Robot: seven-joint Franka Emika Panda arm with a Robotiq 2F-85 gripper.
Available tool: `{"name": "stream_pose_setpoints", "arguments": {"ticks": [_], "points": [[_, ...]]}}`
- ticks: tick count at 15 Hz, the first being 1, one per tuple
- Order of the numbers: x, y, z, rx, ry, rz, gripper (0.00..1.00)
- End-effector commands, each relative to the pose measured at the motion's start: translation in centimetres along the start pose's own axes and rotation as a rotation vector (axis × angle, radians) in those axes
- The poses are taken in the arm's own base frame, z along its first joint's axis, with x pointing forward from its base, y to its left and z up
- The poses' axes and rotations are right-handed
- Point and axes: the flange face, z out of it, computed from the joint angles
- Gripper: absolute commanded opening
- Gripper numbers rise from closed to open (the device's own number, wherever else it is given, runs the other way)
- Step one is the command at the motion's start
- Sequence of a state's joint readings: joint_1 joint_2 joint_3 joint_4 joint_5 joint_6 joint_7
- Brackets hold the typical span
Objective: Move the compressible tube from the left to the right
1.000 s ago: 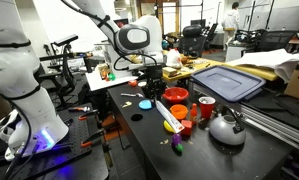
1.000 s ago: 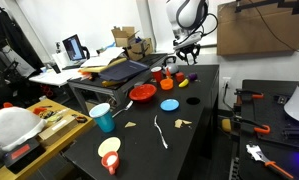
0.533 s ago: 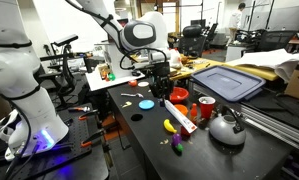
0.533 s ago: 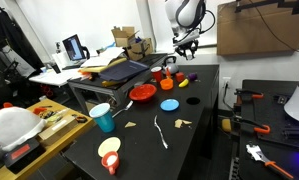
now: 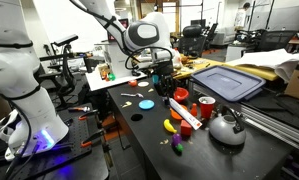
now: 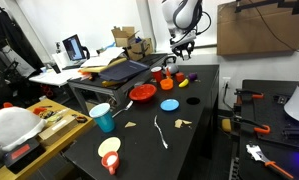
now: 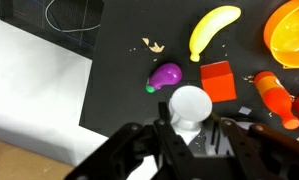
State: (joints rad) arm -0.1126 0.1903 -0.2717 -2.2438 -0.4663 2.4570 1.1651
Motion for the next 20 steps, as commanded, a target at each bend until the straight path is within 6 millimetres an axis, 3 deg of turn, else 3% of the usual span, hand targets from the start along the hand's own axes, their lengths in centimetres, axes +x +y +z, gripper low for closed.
{"name": "stream_pose_setpoints", "arguments": {"ticks": [1, 2, 3, 11, 12, 14, 20], "points": [[0.1, -0.1, -0.9, 0.029, 0.025, 0.027, 0.12], [-0.1, -0.2, -0.1, 0.003, 0.001, -0.005, 0.12], [-0.1, -0.2, -0.1, 0.002, 0.001, -0.010, 0.37], [-0.3, -0.2, 0.4, -0.006, -0.004, -0.014, 0.37], [-0.3, -0.2, 0.4, -0.006, -0.004, -0.014, 0.12], [-0.2, -0.5, 0.6, -0.008, 0.008, -0.010, 0.12], [3.7, -0.7, 3.4, -0.042, 0.092, 0.107, 0.12]]}}
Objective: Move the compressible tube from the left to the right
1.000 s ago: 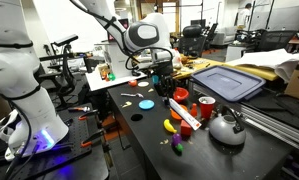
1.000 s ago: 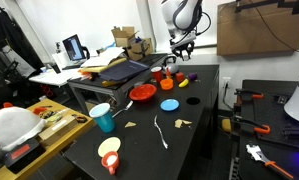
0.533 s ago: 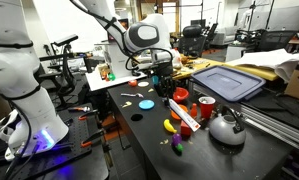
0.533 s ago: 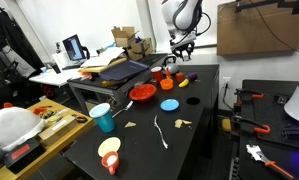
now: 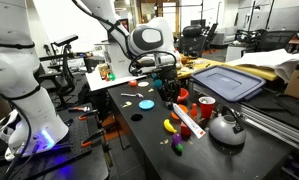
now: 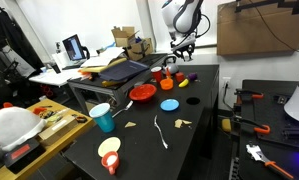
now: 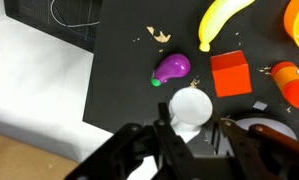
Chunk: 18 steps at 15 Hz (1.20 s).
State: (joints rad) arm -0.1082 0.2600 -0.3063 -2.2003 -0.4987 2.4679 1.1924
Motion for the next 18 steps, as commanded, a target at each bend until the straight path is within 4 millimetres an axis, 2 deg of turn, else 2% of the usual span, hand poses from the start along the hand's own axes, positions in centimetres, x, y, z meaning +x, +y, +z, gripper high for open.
{"name": "stream_pose_setpoints", "arguments": {"ticks": [1, 4, 12, 18], "points": [[3.0, -0.7, 1.8, -0.013, 0.077, 0.114, 0.12], [4.9, -1.3, 4.2, -0.037, 0.095, 0.205, 0.12], [7.9, -4.4, 9.9, -0.087, 0.140, 0.347, 0.12], [10.4, -4.7, 13.4, -0.123, 0.175, 0.409, 0.12]]}}
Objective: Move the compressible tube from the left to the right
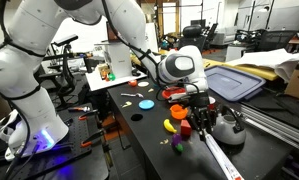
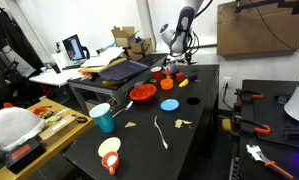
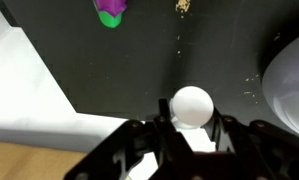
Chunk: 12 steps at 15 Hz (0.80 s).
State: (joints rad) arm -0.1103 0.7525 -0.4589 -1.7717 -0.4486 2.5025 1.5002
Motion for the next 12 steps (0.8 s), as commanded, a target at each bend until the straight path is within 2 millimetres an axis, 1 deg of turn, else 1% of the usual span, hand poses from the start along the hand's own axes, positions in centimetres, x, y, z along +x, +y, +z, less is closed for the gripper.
{"name": "stream_pose_setpoints", "arguments": {"ticks": [1, 2, 3, 7, 8, 12], "points": [[1.1, -1.1, 1.3, -0.003, 0.023, 0.045, 0.62], [1.2, -1.2, 1.5, -0.002, 0.019, 0.047, 0.63], [1.3, -1.2, 1.5, -0.002, 0.020, 0.048, 0.68], [1.3, -0.6, 0.0, 0.012, -0.012, 0.038, 0.98], [1.5, -0.3, -0.9, 0.018, -0.012, 0.031, 1.00], [3.0, 0.8, -3.7, 0.029, 0.001, -0.009, 1.00]]}}
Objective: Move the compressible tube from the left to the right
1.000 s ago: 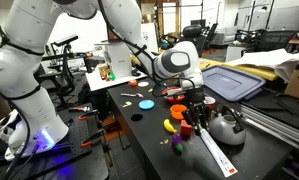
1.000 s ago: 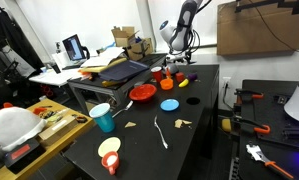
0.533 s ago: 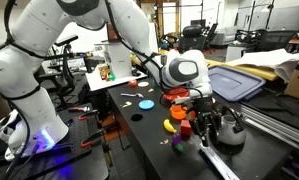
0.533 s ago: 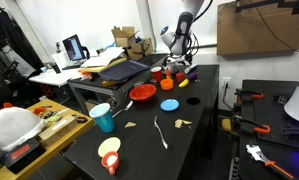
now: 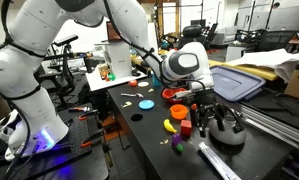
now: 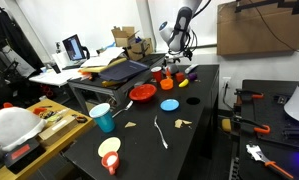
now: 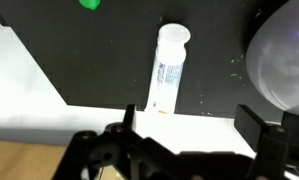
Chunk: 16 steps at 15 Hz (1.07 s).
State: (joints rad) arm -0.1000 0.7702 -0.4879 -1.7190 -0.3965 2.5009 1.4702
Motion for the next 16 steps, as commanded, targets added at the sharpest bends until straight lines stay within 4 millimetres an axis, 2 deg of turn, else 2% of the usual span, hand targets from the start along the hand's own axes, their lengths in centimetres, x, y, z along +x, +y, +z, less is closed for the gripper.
{"name": "stream_pose_setpoints", "arguments": {"ticks": [1, 8, 16], "points": [[1.7, 2.1, -3.5, 0.007, 0.001, -0.049, 1.00], [3.8, 5.2, -6.8, 0.027, 0.038, -0.201, 1.00], [3.2, 8.2, -11.0, 0.093, 0.087, -0.404, 1.00]]}}
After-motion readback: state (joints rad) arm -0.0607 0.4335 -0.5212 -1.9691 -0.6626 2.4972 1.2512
